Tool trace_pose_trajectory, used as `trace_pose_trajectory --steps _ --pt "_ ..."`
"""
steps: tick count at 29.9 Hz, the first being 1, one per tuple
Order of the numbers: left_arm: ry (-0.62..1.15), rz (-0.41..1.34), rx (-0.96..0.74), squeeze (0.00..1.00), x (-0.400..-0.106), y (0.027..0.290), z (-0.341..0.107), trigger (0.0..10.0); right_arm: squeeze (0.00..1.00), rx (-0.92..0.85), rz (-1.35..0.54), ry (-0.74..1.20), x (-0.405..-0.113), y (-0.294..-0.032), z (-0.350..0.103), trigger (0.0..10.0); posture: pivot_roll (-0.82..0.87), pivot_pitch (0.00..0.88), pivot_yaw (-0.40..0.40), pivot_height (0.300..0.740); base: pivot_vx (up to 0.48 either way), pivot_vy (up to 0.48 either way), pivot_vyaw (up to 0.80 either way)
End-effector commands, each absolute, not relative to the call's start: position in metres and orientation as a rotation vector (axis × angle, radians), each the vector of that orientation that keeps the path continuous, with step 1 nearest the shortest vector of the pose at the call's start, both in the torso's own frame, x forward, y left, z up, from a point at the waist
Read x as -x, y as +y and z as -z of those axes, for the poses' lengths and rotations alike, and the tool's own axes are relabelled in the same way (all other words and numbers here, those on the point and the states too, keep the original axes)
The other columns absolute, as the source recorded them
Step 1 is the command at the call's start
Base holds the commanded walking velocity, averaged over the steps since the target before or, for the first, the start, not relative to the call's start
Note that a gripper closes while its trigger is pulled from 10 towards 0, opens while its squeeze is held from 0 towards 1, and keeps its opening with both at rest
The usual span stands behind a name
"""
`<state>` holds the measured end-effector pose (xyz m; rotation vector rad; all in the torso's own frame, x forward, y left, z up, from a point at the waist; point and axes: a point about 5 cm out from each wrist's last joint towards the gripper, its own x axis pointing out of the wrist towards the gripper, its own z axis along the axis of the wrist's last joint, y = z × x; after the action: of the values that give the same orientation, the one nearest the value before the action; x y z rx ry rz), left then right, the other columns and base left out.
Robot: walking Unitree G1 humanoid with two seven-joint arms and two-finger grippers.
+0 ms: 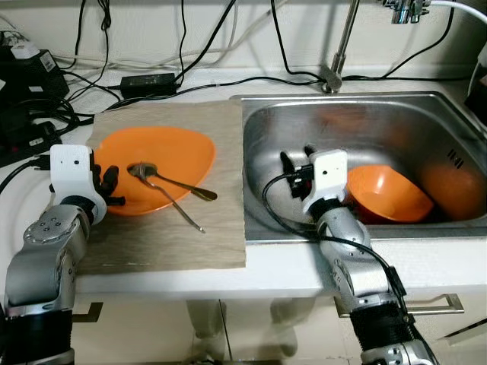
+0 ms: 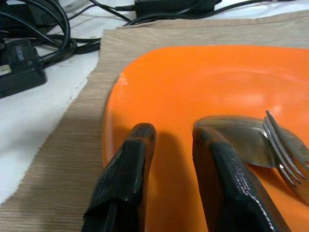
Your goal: Kitchen organization
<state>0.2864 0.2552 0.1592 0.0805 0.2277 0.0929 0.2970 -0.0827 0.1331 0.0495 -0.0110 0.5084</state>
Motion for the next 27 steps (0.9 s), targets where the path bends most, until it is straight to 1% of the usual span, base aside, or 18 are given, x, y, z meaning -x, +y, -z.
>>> trace_pose_trajectory --steps 1,4,13,17,27 --pt "0.263 -0.087 -0.079 0.0 -0.283 0.254 -0.154 10.0 0.0 -0.095 -0.647 0.014 -0.289 -0.072 -0.144 10.0 0.06 0.006 0.072 0.74 0.0 0.0 0.0" --pt "0.27 -0.086 -0.081 0.0 -0.282 0.254 -0.154 10.0 0.0 -0.143 -0.728 0.071 -0.283 -0.072 -0.149 10.0 0.06 0.006 0.073 0.74 0.0 0.0 0.0" --pt "0.291 -0.062 -0.08 0.0 -0.276 0.249 -0.156 10.0 0.0 -0.26 -0.892 0.166 -0.269 -0.071 -0.163 10.0 0.07 0.007 0.077 0.74 0.0 0.0 0.0" --pt "0.302 -0.057 -0.079 0.0 -0.272 0.247 -0.156 10.0 0.0 -0.283 -0.96 0.195 -0.262 -0.071 -0.169 10.0 0.07 0.009 0.077 0.74 0.0 0.0 0.0" --pt "0.325 -0.047 -0.076 0.0 -0.265 0.246 -0.157 10.0 0.0 -0.288 -0.981 0.229 -0.259 -0.076 -0.176 10.0 0.07 0.01 0.077 0.74 0.0 0.0 0.0"
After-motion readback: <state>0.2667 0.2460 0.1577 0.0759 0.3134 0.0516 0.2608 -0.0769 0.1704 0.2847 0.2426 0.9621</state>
